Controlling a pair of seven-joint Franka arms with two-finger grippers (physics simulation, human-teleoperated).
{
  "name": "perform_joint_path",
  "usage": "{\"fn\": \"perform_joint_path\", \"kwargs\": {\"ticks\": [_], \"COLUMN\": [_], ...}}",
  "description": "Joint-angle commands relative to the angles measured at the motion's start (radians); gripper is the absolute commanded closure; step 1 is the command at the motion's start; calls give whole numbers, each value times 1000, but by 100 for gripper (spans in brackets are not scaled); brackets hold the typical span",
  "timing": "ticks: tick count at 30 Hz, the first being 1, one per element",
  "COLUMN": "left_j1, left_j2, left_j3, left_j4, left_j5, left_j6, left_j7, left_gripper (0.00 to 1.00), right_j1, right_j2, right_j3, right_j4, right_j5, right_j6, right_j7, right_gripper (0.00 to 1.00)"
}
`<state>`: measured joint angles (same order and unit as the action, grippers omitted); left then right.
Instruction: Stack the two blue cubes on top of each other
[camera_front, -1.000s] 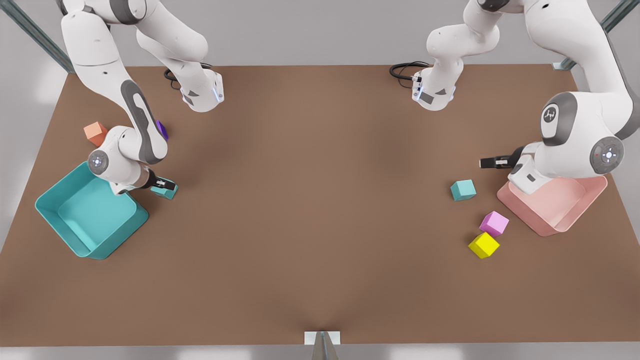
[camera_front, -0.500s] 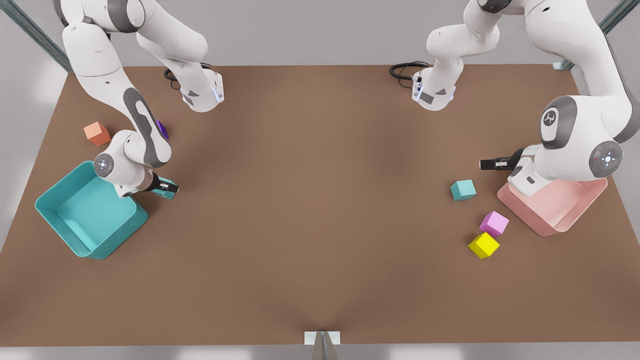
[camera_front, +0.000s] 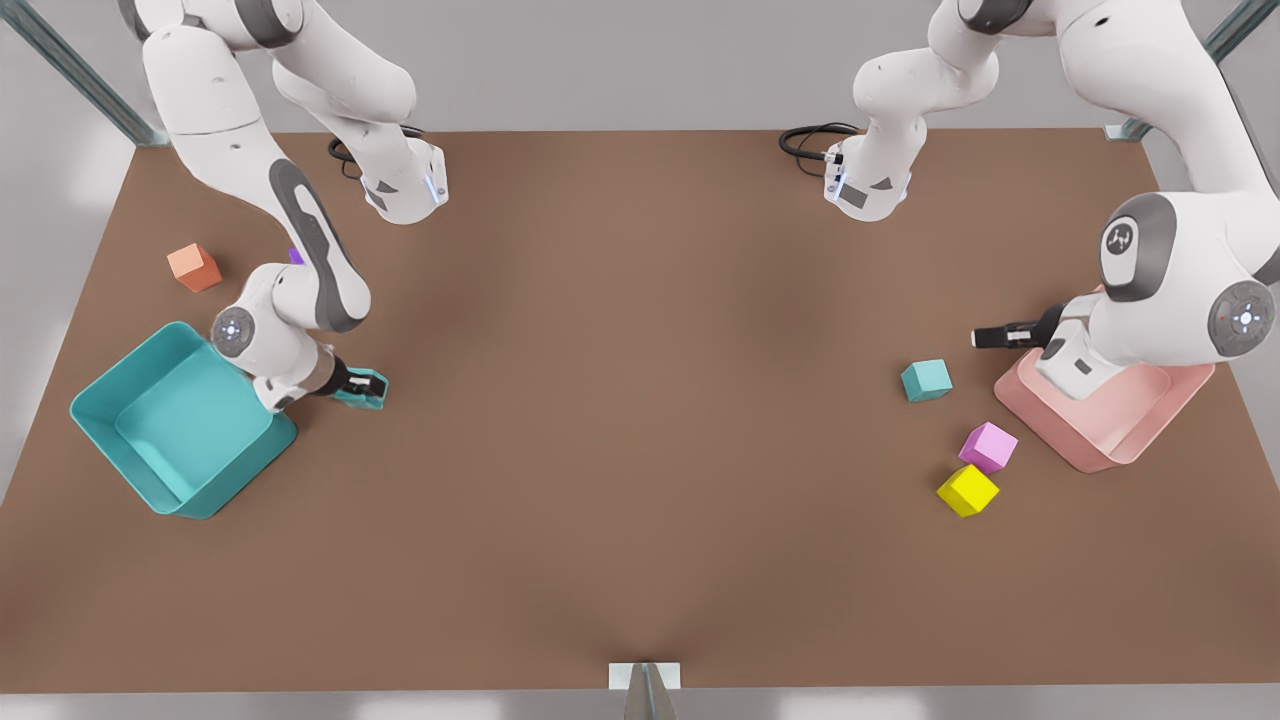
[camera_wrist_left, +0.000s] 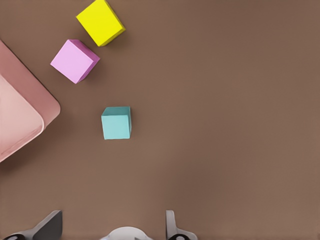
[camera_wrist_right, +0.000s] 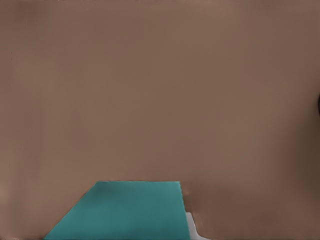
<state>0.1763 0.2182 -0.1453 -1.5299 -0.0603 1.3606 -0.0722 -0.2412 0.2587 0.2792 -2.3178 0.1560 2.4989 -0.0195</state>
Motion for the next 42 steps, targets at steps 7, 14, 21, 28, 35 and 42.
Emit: {"fn": "perform_joint_path", "kwargs": {"ticks": [7,14,21,28,35,42], "left_j1": [5,-1,-67,-69,-66,-83], "left_j2": [1,43,99,107,122,118], "left_j3": [0,-3,101,133,167,168], "left_j4": [-6,-27,-374,-507,-590,-641], "left_j5": [1,2,28,-1,2,1], "left_j6": [-6,-3,566,744,785,779], "left_j7": [2,0,26,94,103,103], "left_gripper": [0,0,0,0,0,0], "right_j1": [503,801,915,919,823,321], "right_j2": [249,609,798,794,585,409], "right_j3": [43,17,-81,-86,-75,-86], "right_j4": [458,948,1212,1216,1192,1200], "right_j5": [92,-141,-150,-147,-136,-246], "right_j6": [-75,-58,-58,-66,-420,-1039], "right_j7": [756,1260,1290,1288,1267,636], "right_gripper": [40,40,33,0,0,0]}}
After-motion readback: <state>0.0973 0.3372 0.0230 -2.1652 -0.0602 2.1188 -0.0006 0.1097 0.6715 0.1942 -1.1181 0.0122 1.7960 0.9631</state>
